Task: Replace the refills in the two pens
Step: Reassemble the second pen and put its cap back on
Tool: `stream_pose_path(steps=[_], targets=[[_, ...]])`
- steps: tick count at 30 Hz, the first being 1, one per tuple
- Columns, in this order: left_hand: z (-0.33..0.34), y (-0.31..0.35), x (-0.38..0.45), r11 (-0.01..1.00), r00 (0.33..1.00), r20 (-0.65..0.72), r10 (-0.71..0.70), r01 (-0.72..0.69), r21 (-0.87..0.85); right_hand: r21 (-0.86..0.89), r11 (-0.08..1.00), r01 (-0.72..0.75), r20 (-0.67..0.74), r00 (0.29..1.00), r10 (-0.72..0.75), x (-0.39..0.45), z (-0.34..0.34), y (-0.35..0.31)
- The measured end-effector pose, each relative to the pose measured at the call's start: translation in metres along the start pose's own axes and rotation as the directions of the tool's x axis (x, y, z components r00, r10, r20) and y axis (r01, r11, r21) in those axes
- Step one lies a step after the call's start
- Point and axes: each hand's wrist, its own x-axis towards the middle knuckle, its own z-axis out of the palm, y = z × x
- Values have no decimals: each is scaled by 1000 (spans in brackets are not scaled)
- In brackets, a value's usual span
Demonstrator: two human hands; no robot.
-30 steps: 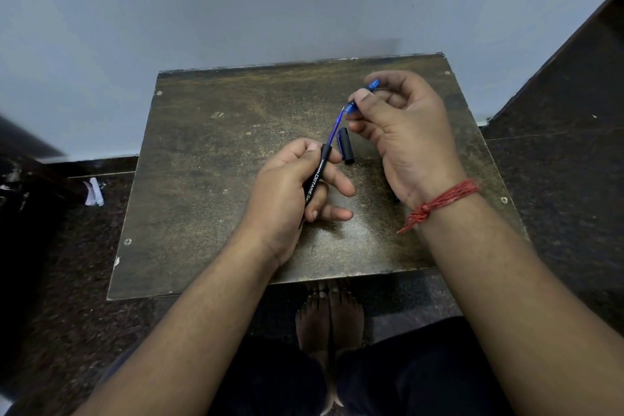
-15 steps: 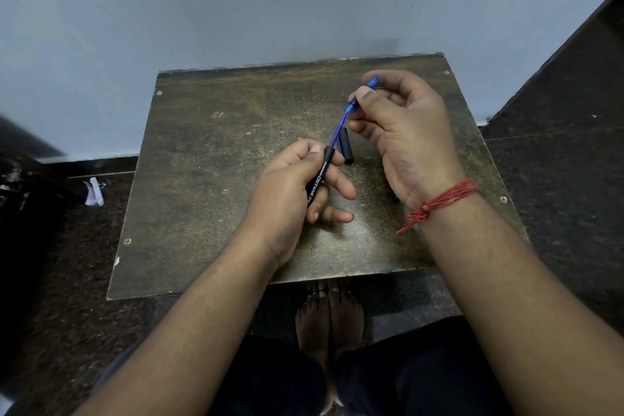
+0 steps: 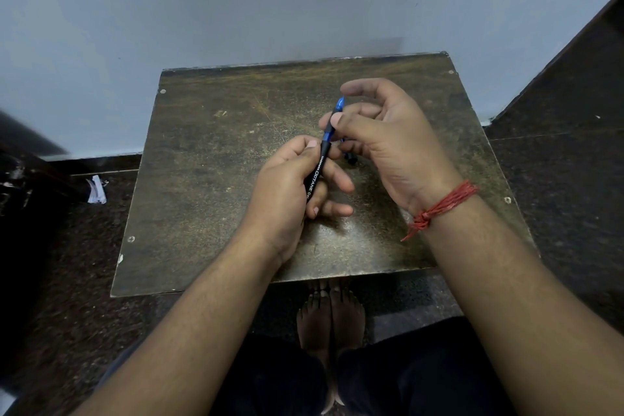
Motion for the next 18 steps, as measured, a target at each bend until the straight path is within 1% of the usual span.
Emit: stream_pose_path(steps=[9,18], targets=[[-1,-1,-1,1000,999,-32,17,-17,5,15,1000,-5,87,996,4,-1,-1,-2],[0,-1,-1,1000,1000,-9,15,-15,-9,-74,997,4,104,995,3,3,-1,4]])
